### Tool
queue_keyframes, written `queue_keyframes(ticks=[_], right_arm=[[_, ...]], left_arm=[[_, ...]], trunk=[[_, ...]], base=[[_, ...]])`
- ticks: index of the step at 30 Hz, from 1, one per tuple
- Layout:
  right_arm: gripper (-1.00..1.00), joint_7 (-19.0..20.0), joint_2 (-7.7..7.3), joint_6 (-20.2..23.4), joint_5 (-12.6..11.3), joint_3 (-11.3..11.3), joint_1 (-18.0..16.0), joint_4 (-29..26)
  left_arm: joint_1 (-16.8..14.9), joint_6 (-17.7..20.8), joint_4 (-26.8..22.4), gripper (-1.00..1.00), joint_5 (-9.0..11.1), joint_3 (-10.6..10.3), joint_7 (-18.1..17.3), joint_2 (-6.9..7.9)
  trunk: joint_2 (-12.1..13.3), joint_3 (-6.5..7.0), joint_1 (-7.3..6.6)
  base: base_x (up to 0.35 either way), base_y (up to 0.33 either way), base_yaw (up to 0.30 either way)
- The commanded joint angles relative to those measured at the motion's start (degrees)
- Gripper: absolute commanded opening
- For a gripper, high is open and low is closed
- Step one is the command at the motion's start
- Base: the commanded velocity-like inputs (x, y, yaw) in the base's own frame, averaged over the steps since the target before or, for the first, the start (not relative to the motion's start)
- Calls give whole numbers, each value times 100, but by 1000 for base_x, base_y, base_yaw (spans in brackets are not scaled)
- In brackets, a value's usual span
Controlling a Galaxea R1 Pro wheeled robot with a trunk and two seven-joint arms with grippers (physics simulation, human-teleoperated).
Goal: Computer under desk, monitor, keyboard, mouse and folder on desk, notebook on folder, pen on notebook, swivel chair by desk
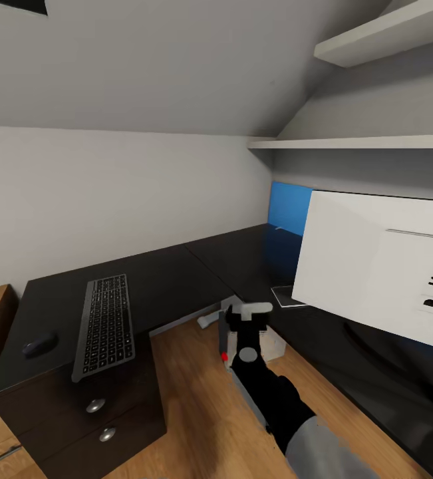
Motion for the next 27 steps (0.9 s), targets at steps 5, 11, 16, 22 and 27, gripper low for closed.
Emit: queue_keyframes(ticks=[5, 11, 16, 22, 27], right_arm=[[100, 961, -36, -535, -49, -726, -1306, 2548], [100, 1466, -263, -1189, -75, -1164, -1875, 3842], [100, 1604, -289, -1291, -77, -1350, -1912, 3988], [100, 1702, -265, -1529, -65, -1369, -1893, 4022], [100, 1716, -255, -1579, -61, -1369, -1886, 4027]], left_arm=[[-7, -38, 21, 100, 59, -30, 36, 8], [-7, -56, 29, 100, 31, -56, 33, 3], [-7, -58, 30, 100, 35, -63, 32, 1], [-7, -59, 30, 100, 41, -64, 32, 0], [-7, -59, 31, 100, 42, -64, 32, 0]], trunk=[[-3, -6, -1], [-3, -6, -1], [-3, -6, -1], [-3, -6, -1], [-3, -6, -1]], base=[[0, 0, 0], [0, 0, 0], [0, 0, 0], [0, 0, 0], [0, 0, 0]])
